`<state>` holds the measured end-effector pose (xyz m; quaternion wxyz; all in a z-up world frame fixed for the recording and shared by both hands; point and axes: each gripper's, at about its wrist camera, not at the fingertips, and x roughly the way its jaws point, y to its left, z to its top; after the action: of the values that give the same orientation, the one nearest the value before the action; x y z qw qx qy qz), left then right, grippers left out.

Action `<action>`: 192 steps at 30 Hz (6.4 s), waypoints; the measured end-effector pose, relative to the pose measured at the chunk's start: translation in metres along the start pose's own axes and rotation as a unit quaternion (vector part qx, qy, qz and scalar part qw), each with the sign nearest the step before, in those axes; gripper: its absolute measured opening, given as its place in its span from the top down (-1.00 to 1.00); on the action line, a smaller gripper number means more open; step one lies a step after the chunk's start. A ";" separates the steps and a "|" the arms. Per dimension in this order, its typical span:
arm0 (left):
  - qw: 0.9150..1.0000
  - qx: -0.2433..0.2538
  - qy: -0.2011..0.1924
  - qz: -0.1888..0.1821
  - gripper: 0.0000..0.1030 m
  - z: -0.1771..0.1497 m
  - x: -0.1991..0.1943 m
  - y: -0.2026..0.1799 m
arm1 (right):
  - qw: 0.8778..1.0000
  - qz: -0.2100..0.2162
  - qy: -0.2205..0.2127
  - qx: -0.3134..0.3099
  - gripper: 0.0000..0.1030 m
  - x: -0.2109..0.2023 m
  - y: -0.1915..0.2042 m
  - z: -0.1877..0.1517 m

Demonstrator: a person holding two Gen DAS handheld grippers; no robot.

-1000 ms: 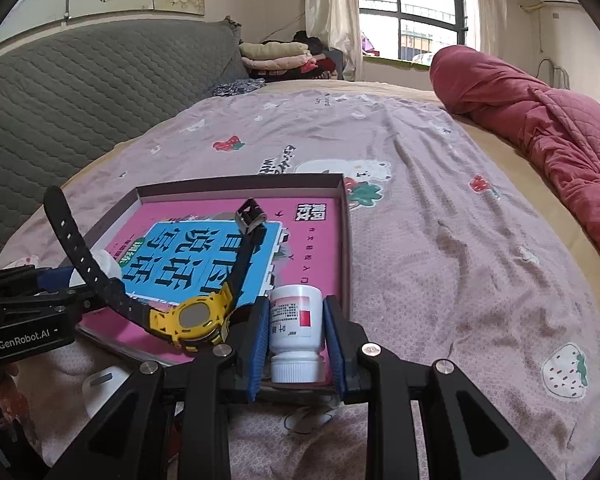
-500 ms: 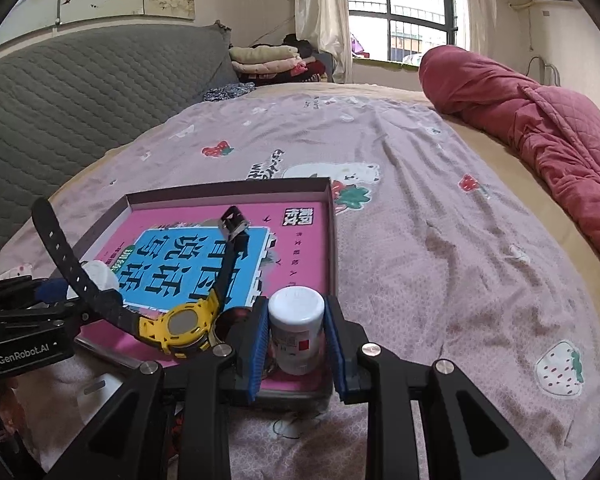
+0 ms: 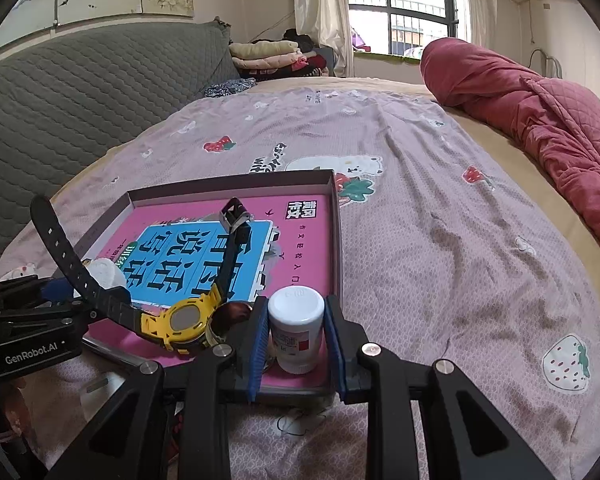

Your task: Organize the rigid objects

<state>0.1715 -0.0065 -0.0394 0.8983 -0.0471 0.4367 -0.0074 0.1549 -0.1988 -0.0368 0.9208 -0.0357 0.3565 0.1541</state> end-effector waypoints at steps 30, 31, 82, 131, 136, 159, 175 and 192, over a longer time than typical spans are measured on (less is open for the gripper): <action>0.999 -0.023 0.033 -0.022 -0.11 -0.003 0.018 0.005 | 1.000 0.001 0.005 0.000 0.47 0.000 0.002 -0.001; 0.999 -0.023 0.032 -0.023 -0.13 -0.003 0.017 0.005 | 1.000 0.001 0.004 0.001 0.47 0.000 0.002 -0.001; 1.000 -0.019 0.001 -0.007 -0.34 -0.003 -0.035 0.015 | 0.998 0.009 -0.055 -0.003 -0.02 -0.034 0.003 0.009; 1.000 0.007 -0.006 -0.016 -0.41 -0.038 -0.106 0.019 | 0.998 0.029 -0.045 -0.036 -0.06 -0.096 0.045 -0.018; 1.000 0.012 0.006 -0.018 -0.41 -0.046 -0.101 0.015 | 0.998 0.027 -0.027 -0.041 -0.06 -0.093 0.049 -0.023; 0.997 0.033 0.071 -0.017 -0.41 -0.076 -0.060 0.008 | 0.996 0.035 0.055 -0.063 -0.06 -0.063 0.059 -0.046; 0.994 0.054 0.093 -0.026 -0.41 -0.074 -0.018 -0.005 | 0.994 0.041 0.090 -0.051 -0.06 -0.042 0.059 -0.050; 0.990 0.115 0.077 -0.038 -0.03 -0.072 0.002 -0.020 | 0.983 0.031 0.181 0.019 -0.05 0.002 0.061 -0.044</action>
<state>0.1162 -0.0326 -0.0834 0.8605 0.0412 0.4988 -0.0950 0.1086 -0.1484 -0.0680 0.8361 -0.0342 0.5215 0.1665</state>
